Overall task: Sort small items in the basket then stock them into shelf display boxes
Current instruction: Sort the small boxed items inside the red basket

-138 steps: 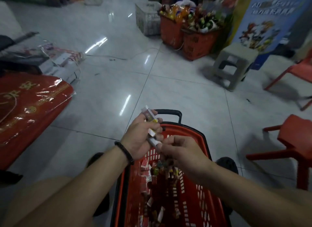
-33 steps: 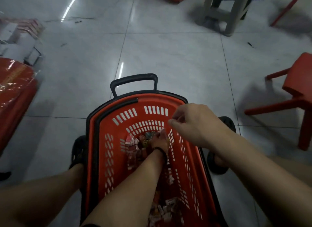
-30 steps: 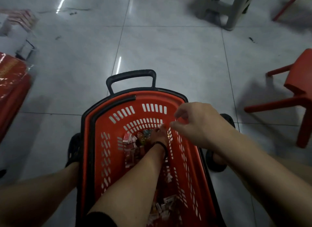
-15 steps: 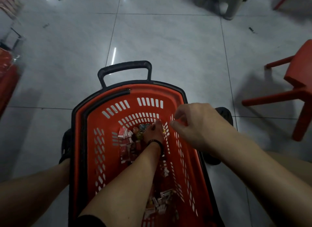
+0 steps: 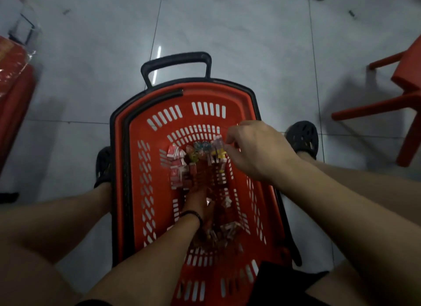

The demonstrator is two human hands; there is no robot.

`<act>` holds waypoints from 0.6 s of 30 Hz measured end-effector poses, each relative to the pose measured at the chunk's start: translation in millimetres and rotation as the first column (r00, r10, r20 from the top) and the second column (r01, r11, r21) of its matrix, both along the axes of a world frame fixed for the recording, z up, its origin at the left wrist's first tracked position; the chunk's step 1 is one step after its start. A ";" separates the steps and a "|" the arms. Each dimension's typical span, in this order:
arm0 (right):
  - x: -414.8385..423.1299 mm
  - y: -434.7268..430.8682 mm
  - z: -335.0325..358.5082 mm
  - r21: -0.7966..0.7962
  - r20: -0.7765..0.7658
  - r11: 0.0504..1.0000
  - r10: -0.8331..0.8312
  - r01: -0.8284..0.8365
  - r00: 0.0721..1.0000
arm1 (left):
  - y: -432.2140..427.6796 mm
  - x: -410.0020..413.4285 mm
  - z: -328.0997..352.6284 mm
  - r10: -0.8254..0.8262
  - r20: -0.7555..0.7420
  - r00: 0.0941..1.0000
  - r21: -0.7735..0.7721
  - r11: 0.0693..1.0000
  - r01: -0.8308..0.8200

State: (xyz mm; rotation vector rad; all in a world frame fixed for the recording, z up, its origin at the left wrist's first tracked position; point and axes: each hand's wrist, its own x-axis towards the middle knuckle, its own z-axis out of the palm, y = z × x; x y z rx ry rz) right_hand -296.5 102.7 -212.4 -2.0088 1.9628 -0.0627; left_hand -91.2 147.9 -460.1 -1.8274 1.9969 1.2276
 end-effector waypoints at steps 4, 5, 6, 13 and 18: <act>5.0 23.4 -30.4 -0.150 -0.177 0.985 0.055 -0.082 0.983 | 38.3 10.4 0.5 -0.326 0.158 0.932 0.143 0.941 0.305; 5.0 27.2 -35.8 -0.185 -0.194 0.978 0.061 -0.098 0.979 | 44.4 5.8 2.3 -0.350 0.162 0.923 0.136 0.934 0.330; 5.0 28.7 -39.6 -0.211 -0.186 0.973 0.052 -0.092 0.981 | 49.5 0.1 4.9 -0.361 0.182 0.915 0.148 0.929 0.338; 6.3 26.4 -44.6 -0.247 -0.141 0.969 -0.008 -0.028 0.990 | 75.2 -30.2 -2.1 -0.375 0.139 0.916 0.194 0.918 0.346; 5.7 25.7 -47.6 -0.254 -0.153 0.967 -0.010 -0.030 0.988 | 81.4 -36.7 -7.5 -0.392 0.141 0.909 0.181 0.913 0.366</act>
